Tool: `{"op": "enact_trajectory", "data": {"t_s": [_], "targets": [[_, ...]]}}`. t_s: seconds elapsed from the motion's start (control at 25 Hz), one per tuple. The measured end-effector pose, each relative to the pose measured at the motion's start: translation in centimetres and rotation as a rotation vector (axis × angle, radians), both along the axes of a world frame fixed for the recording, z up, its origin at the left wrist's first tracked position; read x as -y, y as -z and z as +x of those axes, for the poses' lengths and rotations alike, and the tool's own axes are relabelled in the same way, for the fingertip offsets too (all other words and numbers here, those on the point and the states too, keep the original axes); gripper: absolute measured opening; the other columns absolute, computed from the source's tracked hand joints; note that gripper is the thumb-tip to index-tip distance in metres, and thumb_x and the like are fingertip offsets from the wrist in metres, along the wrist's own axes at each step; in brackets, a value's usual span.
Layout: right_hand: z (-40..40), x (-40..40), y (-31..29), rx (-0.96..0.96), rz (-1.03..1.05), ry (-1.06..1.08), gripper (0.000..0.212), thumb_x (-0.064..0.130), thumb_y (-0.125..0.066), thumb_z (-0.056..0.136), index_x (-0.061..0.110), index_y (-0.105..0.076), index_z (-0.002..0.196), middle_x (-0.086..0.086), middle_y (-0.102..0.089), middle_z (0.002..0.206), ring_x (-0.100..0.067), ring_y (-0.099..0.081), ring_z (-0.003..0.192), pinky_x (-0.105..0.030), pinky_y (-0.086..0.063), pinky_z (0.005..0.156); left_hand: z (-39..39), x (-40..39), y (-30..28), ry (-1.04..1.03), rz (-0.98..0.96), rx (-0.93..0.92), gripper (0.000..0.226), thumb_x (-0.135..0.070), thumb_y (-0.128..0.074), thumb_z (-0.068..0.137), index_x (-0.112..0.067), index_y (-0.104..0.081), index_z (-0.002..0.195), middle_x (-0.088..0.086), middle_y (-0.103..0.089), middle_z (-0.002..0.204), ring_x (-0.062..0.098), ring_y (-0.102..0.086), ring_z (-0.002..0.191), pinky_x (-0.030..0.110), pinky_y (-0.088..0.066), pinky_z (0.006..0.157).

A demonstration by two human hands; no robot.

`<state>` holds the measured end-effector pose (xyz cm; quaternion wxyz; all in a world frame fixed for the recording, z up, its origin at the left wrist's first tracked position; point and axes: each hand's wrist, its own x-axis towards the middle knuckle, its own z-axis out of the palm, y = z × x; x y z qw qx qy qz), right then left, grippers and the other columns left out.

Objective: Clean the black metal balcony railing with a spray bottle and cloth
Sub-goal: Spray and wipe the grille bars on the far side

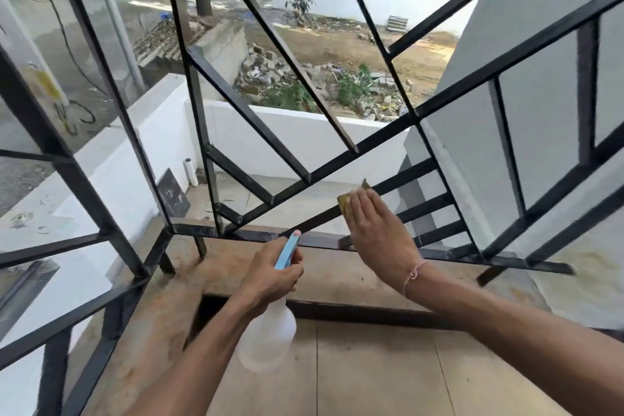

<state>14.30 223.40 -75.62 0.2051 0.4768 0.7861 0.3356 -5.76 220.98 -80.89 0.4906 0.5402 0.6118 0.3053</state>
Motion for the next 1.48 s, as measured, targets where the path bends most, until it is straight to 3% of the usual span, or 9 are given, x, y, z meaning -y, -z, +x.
{"op": "enact_trajectory", "data": {"t_s": [0.12, 0.24, 0.36, 0.52, 0.68, 0.88, 1.12, 1.36, 1.48], "targets": [[3.3, 0.9, -5.4, 0.041, -0.047, 0.073, 0.077, -0.004, -0.002, 0.078, -0.008, 0.012, 0.153, -0.029, 0.008, 0.163, -0.041, 0.006, 0.153, -0.053, 0.003, 0.124, 0.9, -0.4, -0.4, 0.026, 0.028, -0.017, 0.011, -0.004, -0.063, 0.096, -0.012, -0.061, 0.103, 0.012, -0.063, 0.100, 0.021, -0.064, 0.088, 0.039, -0.063, 0.076], [5.9, 0.5, -7.1, 0.075, 0.064, 0.088, 0.083, -0.009, 0.016, 0.069, -0.013, 0.009, 0.151, -0.034, -0.001, 0.161, -0.045, -0.002, 0.152, -0.052, -0.003, 0.124, 1.4, -1.0, -0.5, 0.034, 0.025, -0.009, 0.011, -0.004, -0.063, 0.096, -0.012, -0.060, 0.103, 0.012, -0.062, 0.100, 0.022, -0.064, 0.089, 0.040, -0.063, 0.077], [5.6, -0.2, -4.6, 0.053, 0.178, 0.186, 0.065, -0.005, 0.006, 0.084, -0.021, 0.011, 0.146, -0.041, -0.001, 0.158, -0.052, 0.000, 0.149, -0.055, 0.003, 0.123, 1.3, -1.2, -0.6, 0.032, 0.021, -0.007, 0.012, -0.004, -0.063, 0.096, -0.013, -0.060, 0.102, 0.011, -0.061, 0.100, 0.020, -0.063, 0.088, 0.035, -0.063, 0.075], [1.9, -1.0, -1.3, -0.111, 0.163, 0.228, 0.067, -0.009, 0.004, 0.080, -0.022, 0.010, 0.146, -0.046, 0.004, 0.154, -0.057, 0.005, 0.146, -0.060, 0.009, 0.120, 0.1, -0.9, -0.6, 0.010, 0.003, -0.015, 0.013, -0.004, -0.063, 0.095, -0.012, -0.061, 0.105, 0.011, -0.061, 0.101, 0.022, -0.062, 0.090, 0.037, -0.064, 0.076], [-2.8, -1.4, 4.1, -0.155, 0.103, 0.118, 0.064, 0.012, -0.030, 0.102, -0.020, 0.000, 0.148, -0.045, -0.001, 0.155, -0.057, 0.001, 0.146, -0.060, 0.017, 0.113, -1.3, -0.2, -0.7, -0.036, -0.034, -0.025, 0.015, -0.001, -0.064, 0.094, -0.015, -0.060, 0.096, 0.013, -0.060, 0.100, 0.026, -0.064, 0.091, 0.041, -0.064, 0.077], [-10.7, -3.0, 10.9, -0.259, -0.076, 0.063, 0.066, 0.025, -0.040, 0.105, -0.012, -0.012, 0.153, -0.037, -0.018, 0.157, -0.050, -0.013, 0.149, -0.058, 0.001, 0.122, -3.0, 0.4, -0.5, -0.103, -0.048, -0.028, 0.013, 0.004, -0.062, 0.091, -0.008, -0.061, 0.094, 0.011, -0.059, 0.088, 0.018, -0.058, 0.075, 0.039, -0.061, 0.071], [-12.5, -4.5, 12.7, -0.373, -0.181, -0.032, 0.064, 0.023, -0.030, 0.108, -0.007, 0.002, 0.156, -0.027, -0.007, 0.164, -0.038, -0.004, 0.153, -0.048, 0.000, 0.125, -4.4, 0.1, 0.0, -0.165, -0.019, -0.047, 0.012, 0.000, -0.063, 0.091, -0.007, -0.064, 0.101, 0.012, -0.061, 0.093, 0.019, -0.059, 0.081, 0.048, -0.062, 0.079], [-6.4, -3.9, 9.4, -0.144, -0.063, -0.217, 0.062, 0.023, -0.033, 0.105, -0.004, -0.011, 0.156, -0.026, -0.026, 0.158, -0.041, -0.026, 0.147, -0.050, -0.019, 0.123, -1.9, -0.9, -0.3, -0.092, 0.039, -0.065, 0.014, -0.001, -0.064, 0.094, -0.011, -0.061, 0.103, 0.012, -0.061, 0.094, 0.018, -0.061, 0.080, 0.036, -0.062, 0.072], [-2.1, -4.5, 5.2, -0.065, 0.029, -0.209, 0.056, 0.010, -0.023, 0.095, -0.006, -0.021, 0.149, -0.028, -0.039, 0.139, -0.041, -0.041, 0.129, -0.050, -0.032, 0.115, -0.8, -1.5, -0.2, -0.091, 0.041, -0.041, 0.013, -0.001, -0.064, 0.094, -0.012, -0.062, 0.101, 0.013, -0.063, 0.096, 0.021, -0.064, 0.084, 0.036, -0.064, 0.072]]}}
